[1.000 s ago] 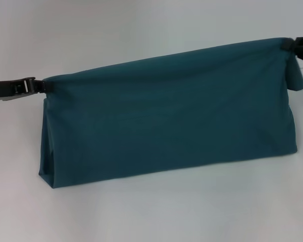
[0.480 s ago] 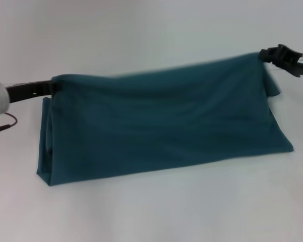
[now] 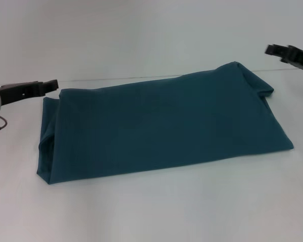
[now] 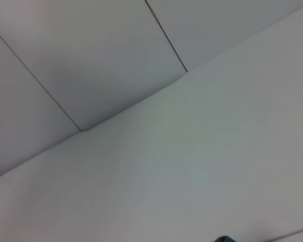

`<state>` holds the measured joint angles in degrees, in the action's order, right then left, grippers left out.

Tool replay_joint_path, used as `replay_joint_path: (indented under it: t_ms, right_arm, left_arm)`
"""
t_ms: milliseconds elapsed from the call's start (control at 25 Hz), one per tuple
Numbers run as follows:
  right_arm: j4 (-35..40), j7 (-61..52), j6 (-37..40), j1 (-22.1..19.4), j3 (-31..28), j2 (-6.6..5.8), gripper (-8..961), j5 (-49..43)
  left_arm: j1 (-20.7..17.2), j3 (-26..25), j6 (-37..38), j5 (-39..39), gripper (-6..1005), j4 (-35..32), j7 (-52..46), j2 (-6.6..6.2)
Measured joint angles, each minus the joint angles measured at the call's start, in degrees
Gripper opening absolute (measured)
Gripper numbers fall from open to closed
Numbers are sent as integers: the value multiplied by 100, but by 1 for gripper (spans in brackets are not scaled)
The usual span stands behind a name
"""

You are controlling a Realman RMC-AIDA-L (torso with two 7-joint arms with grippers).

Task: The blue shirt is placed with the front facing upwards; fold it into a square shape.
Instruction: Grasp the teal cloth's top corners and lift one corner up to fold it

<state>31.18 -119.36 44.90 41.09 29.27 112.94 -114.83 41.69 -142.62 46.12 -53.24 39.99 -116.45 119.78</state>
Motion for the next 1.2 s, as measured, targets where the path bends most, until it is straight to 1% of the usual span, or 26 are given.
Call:
replay_joint_path:
  t_ms: [80,120,160,200,240,280,320,360,400,480,520,560,640,720,760,880,1000,1080,1200]
  right_arm:
    - [245,38,357,-256,-12,32,400,168]
    - [386,148,556,-420,-13,73,448,332]
    - [506,288,721,-584,-14,116,497,524]
    - [596,457,843,-743,-14,158,561,696]
    - [667,674,1004,-916,-14,201,626,951]
    - [710,866,1151,-1095,-15,232,690,1181]
    - [735,1091,1403,-1360,-17,252,693,1577]
    - [735,1091,1403,-1360,-17,252,695,1577]
    - [733,1143,1513,-1497,-18,253,698,1755]
    - [731,1151,1637,-1668,-19,256,703,1909]
    - [730,1152,1700,-1736,-21,258,703,1953]
    - [731,1154,1748,-1773,-22,260,703,1963]
    - [723,1156,1831,-1814,-21,263,703,1960]
    - [701,1162,1863,-1825,-2,265,703,1938]
    - [696,1165,1879,-1827,9,265,703,1935]
    - [685,1170,1970,-1832,34,267,703,1929]
    - [681,1172,2042,-1834,35,268,704,1905]
    - [680,1172,2076,-1839,36,269,704,1895]
    - [675,1172,2153,-1845,35,271,704,1888]
  left_arm:
    - [-226,81,396,4,474,331,-156,41]
    - [-364,156,566,3,514,563,-231,93]
    - [-552,256,741,4,525,855,-334,177]
    - [-644,309,839,3,535,1004,-386,220]
    - [-834,420,983,4,546,1307,-534,300]
    - [-1004,538,1122,4,556,1572,-710,352]
    - [-1165,662,1271,5,567,1808,-930,377]
    - [-1309,804,1422,5,578,2007,-1175,374]
    - [-1419,912,1558,10,588,2147,-1380,363]
    - [-1545,1084,1859,58,609,2326,-1737,296]
    - [-1552,1125,1972,92,620,2364,-1845,270]
    - [-1498,1149,2203,278,632,2351,-2101,211]
    - [-1391,1160,2386,568,656,2303,-2339,176]
    - [-1227,1164,2444,1030,679,2262,-2532,205]
    - [-1153,1160,2420,1216,691,2262,-2568,244]
    - [-978,1141,2339,1637,824,2241,-2657,325]
    - [-867,1229,2152,2022,861,2192,-2776,378]
    - [-822,1290,2022,2141,886,2130,-2788,400]
    - [-730,1340,1849,2171,878,1958,-2790,390]
